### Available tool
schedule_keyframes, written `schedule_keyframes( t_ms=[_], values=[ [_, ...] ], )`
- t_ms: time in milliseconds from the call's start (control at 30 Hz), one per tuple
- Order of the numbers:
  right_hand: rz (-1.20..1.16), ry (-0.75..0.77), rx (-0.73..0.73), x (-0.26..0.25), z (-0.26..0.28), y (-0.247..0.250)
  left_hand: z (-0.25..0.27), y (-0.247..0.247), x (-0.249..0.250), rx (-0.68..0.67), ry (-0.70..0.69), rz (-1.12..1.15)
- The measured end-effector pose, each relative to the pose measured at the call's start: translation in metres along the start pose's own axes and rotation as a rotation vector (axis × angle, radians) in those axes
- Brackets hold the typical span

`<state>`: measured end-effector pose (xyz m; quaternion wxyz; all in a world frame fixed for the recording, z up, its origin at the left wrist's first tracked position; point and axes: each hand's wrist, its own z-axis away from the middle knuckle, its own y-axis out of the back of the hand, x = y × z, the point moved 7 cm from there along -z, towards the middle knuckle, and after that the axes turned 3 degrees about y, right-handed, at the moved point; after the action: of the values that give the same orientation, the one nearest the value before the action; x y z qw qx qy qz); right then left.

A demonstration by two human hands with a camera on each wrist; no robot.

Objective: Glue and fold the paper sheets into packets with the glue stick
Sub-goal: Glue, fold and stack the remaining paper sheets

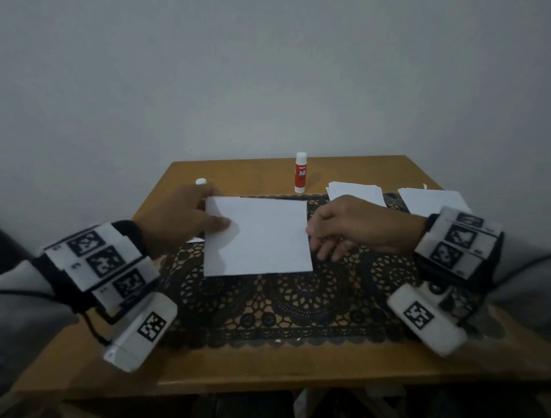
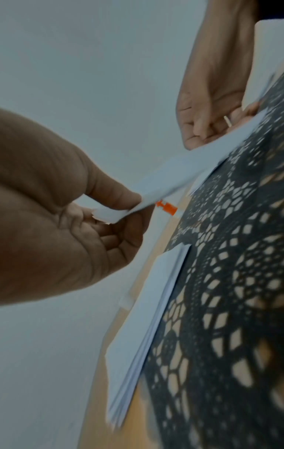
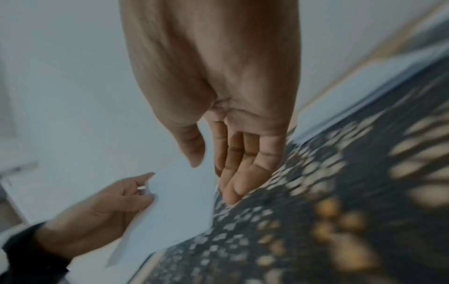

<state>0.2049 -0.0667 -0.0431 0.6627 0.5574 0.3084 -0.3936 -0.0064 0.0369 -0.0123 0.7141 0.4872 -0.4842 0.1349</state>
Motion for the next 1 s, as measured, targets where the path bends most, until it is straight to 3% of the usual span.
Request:
schedule_keyframes(
  t_ms=[200, 333, 467, 600, 733, 867, 1000],
  values=[
    [-0.18, -0.017, 0.012, -0.029, -0.049, -0.026, -0.015, 0.049, -0.03, 0.215, 0.167, 0.22],
    [-0.119, -0.081, -0.01, -0.039, -0.093, -0.039, -0.03, 0.07, -0.068, 0.234, 0.383, 0.056],
    [0.022, -0.156, -0.037, -0.045, -0.125, -0.054, -0.04, 0.08, -0.08, 0.257, 0.39, -0.179],
    [0.132, -0.16, 0.012, -0.043, -0.142, -0.06, -0.045, 0.077, -0.089, 0.205, 0.404, -0.346],
    [0.195, -0.127, 0.084, -0.043, -0.143, -0.059, -0.046, 0.068, -0.093, 0.151, 0.404, -0.351],
    [0.313, 0.045, 0.097, -0.061, -0.125, -0.063, -0.041, 0.062, -0.09, 0.066, 0.394, -0.414],
    [0.635, 0.222, 0.012, -0.077, -0.108, -0.078, -0.037, 0.054, -0.086, -0.024, 0.349, -0.625]
  ],
)
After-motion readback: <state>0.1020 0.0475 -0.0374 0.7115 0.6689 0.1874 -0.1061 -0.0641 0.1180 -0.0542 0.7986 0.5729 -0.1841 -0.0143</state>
